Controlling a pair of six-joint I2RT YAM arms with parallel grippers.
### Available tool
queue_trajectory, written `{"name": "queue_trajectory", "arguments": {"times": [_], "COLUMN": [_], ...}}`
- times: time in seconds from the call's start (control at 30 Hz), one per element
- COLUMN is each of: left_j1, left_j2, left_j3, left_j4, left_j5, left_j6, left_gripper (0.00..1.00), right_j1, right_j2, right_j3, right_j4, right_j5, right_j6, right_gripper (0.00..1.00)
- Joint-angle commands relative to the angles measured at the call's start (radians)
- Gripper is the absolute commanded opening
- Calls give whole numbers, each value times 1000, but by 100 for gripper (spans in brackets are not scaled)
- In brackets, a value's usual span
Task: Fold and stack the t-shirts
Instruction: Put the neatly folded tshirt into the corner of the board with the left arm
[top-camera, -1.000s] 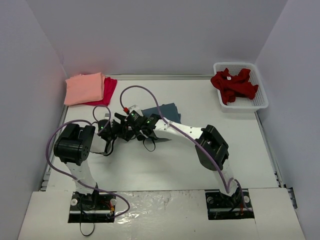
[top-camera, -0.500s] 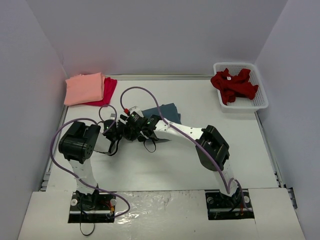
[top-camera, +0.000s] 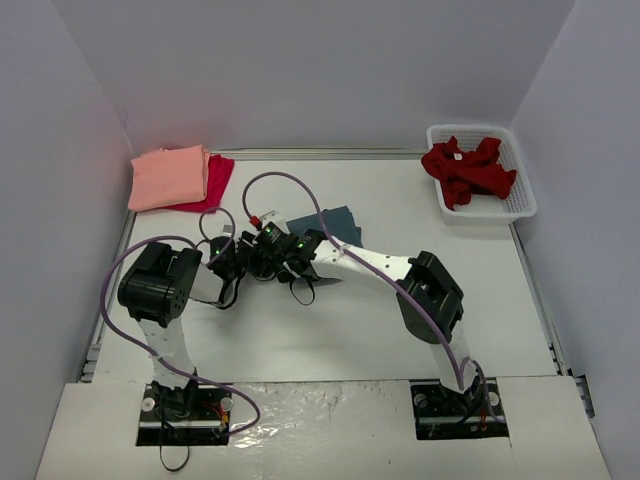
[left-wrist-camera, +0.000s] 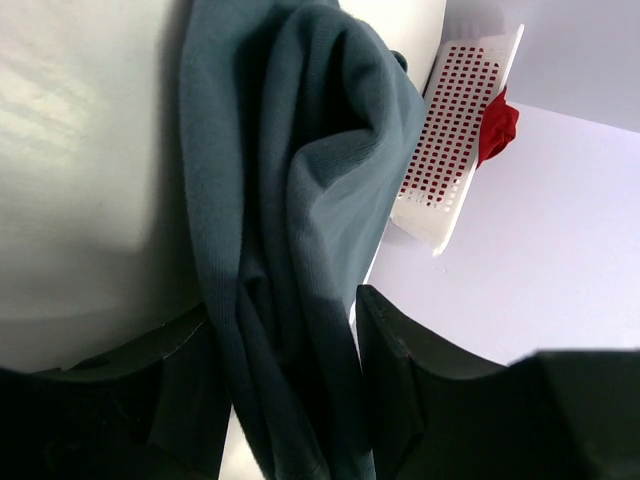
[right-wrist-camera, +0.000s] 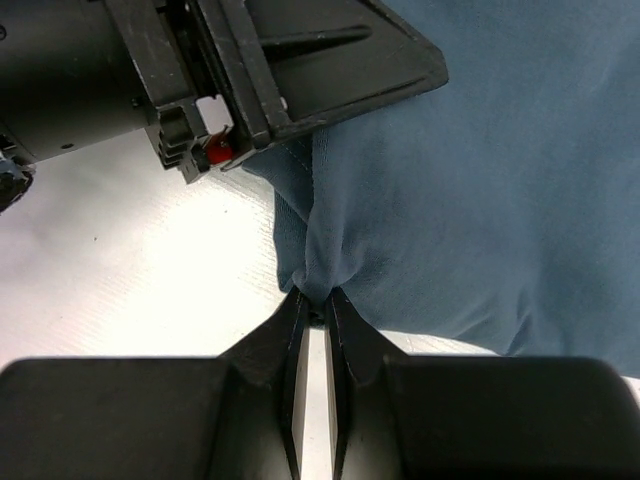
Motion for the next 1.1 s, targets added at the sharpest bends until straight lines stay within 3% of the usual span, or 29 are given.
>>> {"name": "queue_trajectory", "arguments": {"times": [0.0, 0.27, 0.63, 0.67, 0.7, 0.8, 0.9, 1.07], "left_j1": [-11, -21, -25, -25, -25, -25, -25, -28], "left_j2": [-11, 9, -6, -8, -6, -6, -6, -29], "left_j3": [40, 45, 43, 45, 46, 48, 52, 58], "left_j4": [-2, 32, 49, 47, 49, 52, 43, 4], "left_j5": [-10, 6, 19, 21, 26, 30, 35, 32], "left_j6": [32, 22, 26, 26, 26, 25, 32, 43], "left_gripper": [45, 42, 11, 11, 11, 11, 10, 6], "right_j1": [9, 9, 9, 9, 9, 10, 10, 12], "right_j2": [-65, -62, -55, -55, -55, -61, -95, -176], "right_j3": [-13, -16, -16, -16, -16, -22, -43, -77], "right_j4": [-19, -13, -13, -13, -14, -14, -18, -56], "right_j5": [31, 28, 34, 34, 34, 27, 20, 46], "right_j6": [-9, -7, -4, -4, -3, 0, 5, 23], "right_gripper": [0, 0, 2, 14, 45, 74, 82, 86]}}
